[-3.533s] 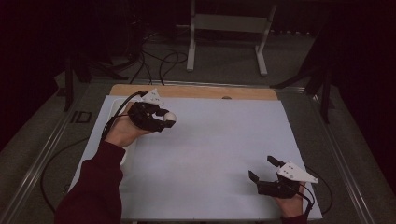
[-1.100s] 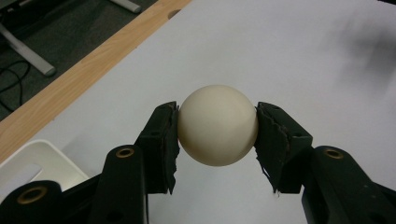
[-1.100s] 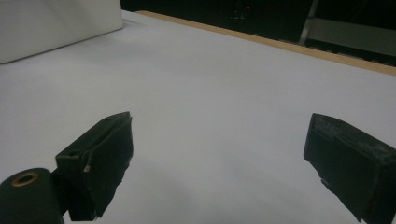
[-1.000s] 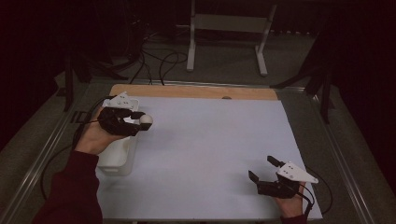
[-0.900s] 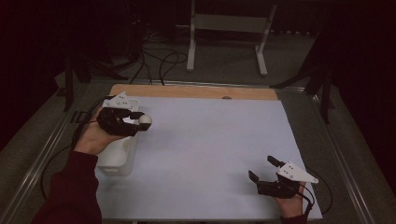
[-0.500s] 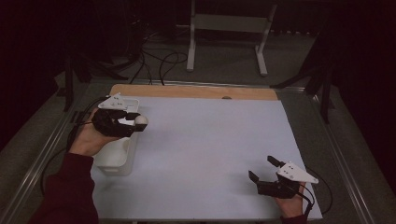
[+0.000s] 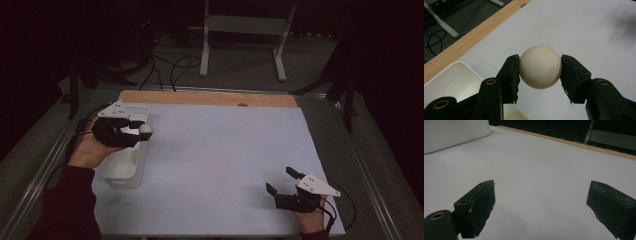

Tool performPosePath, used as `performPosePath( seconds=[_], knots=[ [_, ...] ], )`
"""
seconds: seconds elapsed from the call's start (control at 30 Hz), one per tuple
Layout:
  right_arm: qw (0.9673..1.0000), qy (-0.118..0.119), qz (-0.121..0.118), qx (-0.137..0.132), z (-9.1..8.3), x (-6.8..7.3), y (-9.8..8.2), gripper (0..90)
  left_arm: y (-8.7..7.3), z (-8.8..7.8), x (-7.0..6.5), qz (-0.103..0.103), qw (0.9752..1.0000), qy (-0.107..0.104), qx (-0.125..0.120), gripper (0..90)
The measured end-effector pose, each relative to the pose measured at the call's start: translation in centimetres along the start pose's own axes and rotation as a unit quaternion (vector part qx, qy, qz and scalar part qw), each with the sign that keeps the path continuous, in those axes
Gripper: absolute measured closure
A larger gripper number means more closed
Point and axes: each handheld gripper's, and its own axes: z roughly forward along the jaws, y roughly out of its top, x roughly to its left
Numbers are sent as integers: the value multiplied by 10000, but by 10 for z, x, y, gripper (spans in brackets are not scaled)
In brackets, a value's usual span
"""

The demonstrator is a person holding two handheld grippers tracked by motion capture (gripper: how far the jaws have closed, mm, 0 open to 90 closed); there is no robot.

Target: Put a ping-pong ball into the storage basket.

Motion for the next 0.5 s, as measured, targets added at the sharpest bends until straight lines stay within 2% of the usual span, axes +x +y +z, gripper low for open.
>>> performPosePath(
  seconds=[0.5],
  knots=[
    [10000,9,-5,10,1,0,0,81,-6,-6,6,-72,10000,63,-26,510]
  ],
)
